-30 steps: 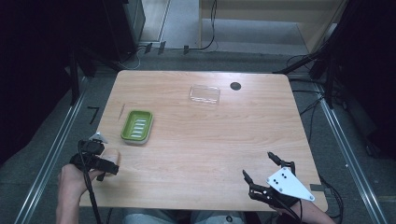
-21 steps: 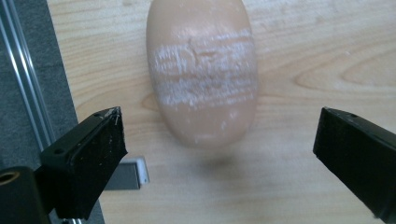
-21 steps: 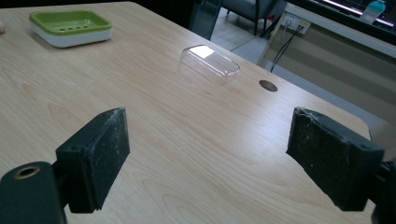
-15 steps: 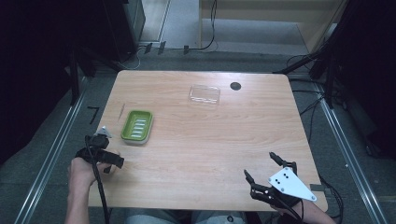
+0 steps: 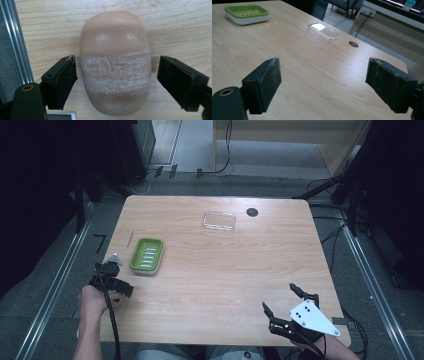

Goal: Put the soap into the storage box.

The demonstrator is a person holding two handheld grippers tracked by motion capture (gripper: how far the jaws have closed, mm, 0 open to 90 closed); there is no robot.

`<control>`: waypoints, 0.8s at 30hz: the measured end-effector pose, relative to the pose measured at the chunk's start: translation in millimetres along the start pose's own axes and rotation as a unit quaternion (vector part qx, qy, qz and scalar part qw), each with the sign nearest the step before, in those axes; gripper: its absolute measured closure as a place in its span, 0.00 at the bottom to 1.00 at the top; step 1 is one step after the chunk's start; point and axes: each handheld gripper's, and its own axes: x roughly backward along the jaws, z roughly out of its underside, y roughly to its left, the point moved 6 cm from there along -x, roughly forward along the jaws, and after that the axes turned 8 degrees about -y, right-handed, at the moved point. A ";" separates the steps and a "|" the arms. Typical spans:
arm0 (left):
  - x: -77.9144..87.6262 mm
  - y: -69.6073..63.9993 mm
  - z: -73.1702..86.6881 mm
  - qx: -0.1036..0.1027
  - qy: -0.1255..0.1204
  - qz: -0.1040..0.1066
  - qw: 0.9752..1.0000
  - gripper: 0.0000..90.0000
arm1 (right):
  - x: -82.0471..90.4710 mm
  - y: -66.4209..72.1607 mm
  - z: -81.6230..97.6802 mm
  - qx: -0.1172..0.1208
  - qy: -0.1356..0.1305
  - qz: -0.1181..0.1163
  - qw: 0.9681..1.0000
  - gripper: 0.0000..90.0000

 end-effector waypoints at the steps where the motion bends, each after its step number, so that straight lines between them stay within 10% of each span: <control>1: 0.1 -0.4 0.1 0.000 0.001 0.001 1.000 0.20 | 0.3 -0.2 0.0 0.000 0.000 0.000 1.000 0.15; 24: -1.7 2.3 4.1 0.009 -0.010 0.010 1.000 0.37 | -0.1 0.2 -0.4 -0.001 -0.001 -0.001 1.000 0.15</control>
